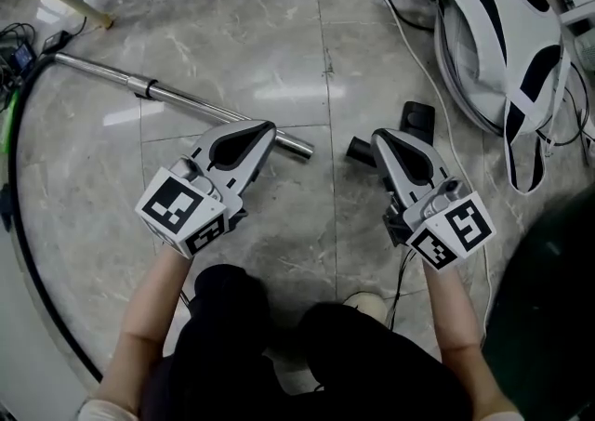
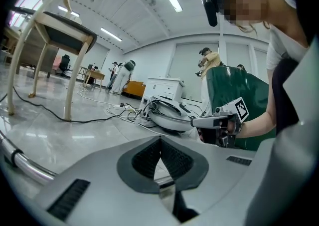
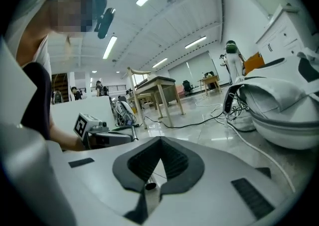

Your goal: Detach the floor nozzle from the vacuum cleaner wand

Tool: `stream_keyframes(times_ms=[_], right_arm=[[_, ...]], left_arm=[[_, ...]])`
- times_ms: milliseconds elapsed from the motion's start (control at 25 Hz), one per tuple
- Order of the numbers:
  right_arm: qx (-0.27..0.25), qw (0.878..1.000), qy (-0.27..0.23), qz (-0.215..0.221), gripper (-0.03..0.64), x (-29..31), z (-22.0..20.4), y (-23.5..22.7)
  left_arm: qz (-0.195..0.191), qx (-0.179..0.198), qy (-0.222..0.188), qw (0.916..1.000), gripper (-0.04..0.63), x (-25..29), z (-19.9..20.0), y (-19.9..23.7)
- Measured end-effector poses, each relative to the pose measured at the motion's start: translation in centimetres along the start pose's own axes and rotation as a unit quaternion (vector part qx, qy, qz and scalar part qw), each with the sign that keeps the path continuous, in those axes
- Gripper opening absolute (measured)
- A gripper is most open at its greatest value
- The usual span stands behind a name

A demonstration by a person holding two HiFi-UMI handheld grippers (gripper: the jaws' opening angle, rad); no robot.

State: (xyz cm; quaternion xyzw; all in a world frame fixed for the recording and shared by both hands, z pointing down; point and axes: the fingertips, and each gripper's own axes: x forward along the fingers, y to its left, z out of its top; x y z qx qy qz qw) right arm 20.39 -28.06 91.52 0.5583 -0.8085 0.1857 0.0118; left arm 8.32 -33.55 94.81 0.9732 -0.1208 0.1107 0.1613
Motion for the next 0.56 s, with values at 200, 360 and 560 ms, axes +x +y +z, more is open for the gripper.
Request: stream_keyframes(times_ms=[200, 360, 560], right_arm=[[0.062, 0.998, -0.029, -0.009, 0.014, -1.4, 1.3, -0.6], [0.050, 0.998, -0.023, -0.012, 0.014, -2.7, 1.4, 0.2], [0.055, 0.998, -0.008, -0.011, 0.014, -3.9, 0.9, 1.0]], left_arm=[[-0.008, 0.004, -0.003, 1.0000, 0.011, -0.4, 0.3, -1.1], [-0.006, 0.022, 0.005, 0.9997, 0.011, -1.0, 0.7, -2.2], [-0.020, 0.013, -0.009, 0.9997, 0.011, -2.0, 0.7, -3.4]])
